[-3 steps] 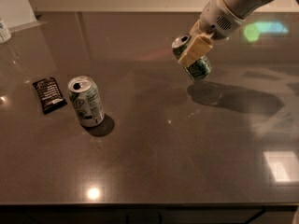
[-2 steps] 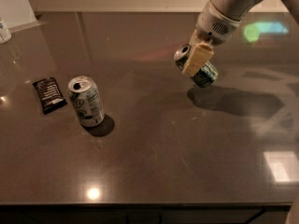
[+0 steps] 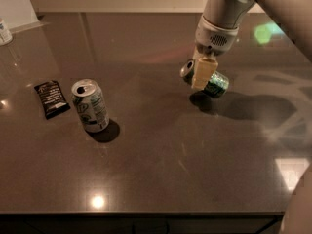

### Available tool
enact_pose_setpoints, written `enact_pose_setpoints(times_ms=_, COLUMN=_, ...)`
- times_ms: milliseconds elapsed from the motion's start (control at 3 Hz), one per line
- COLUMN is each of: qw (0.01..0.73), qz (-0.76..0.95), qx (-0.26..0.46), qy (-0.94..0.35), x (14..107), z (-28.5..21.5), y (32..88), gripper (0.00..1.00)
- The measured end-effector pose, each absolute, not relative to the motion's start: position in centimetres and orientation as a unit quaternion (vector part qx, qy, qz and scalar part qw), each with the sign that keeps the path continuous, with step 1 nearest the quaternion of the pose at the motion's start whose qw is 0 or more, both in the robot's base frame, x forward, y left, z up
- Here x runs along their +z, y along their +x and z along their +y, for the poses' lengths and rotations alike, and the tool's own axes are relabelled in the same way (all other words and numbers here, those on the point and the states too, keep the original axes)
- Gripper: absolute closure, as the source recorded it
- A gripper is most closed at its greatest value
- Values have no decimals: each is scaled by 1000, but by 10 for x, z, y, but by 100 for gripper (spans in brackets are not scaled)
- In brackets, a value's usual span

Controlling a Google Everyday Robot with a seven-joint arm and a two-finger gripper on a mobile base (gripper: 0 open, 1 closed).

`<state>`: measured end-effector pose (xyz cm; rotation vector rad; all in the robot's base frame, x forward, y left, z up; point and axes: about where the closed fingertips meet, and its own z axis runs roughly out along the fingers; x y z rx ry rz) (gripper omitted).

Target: Knock green can over

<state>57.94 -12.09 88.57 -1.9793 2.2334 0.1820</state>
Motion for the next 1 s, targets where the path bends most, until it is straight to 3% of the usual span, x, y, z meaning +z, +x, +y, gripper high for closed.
enact_pose_setpoints(times_ms=333, qw=51, qz=731, qx=50, qy=-679, x=875, z=-116, y=579, gripper=13)
enact_pose_setpoints(times_ms=667, qw=36, qz=722, qx=53, qy=-689, x=863, z=-111, y=579, gripper=0)
enact_pose_setpoints(times_ms=1000, qw=36, qz=722, qx=53, qy=-689, x=863, z=-111, y=579, gripper=0)
